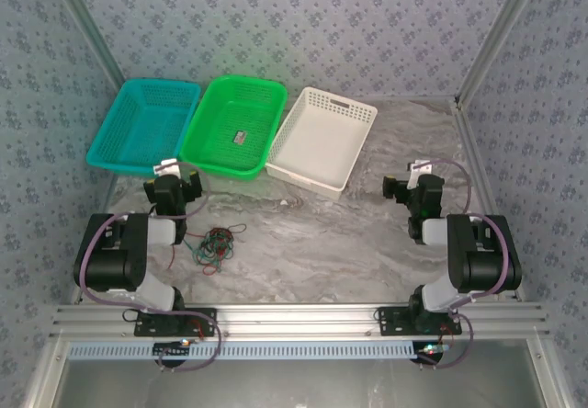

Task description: Untangle the cables

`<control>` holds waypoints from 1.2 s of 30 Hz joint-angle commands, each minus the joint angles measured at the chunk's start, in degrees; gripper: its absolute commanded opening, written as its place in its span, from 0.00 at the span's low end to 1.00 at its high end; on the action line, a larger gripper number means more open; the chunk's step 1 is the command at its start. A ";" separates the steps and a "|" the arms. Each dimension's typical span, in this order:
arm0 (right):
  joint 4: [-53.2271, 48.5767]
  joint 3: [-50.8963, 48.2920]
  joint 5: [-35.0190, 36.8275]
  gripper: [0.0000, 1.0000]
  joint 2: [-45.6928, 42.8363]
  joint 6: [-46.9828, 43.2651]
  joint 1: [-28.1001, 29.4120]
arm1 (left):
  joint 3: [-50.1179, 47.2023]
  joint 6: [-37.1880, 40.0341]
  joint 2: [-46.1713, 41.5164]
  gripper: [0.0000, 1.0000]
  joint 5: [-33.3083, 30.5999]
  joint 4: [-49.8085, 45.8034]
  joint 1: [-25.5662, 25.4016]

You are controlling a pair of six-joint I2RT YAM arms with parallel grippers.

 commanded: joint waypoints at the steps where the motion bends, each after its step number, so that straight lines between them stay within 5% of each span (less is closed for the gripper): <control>1: 1.28 0.29 -0.58 1.00 0.11 -0.50 -0.21 | -0.68 -0.57 -0.61 0.99 -0.89 2.33 -0.21; 24: -0.39 0.64 -3.61 1.00 -0.89 -1.05 -0.69 | -0.93 0.47 -2.90 1.00 1.79 1.23 -0.15; 36: -26.10 7.90 -3.09 1.00 -20.78 2.43 0.65 | 0.45 -9.88 -34.42 0.99 -7.95 -31.30 -0.29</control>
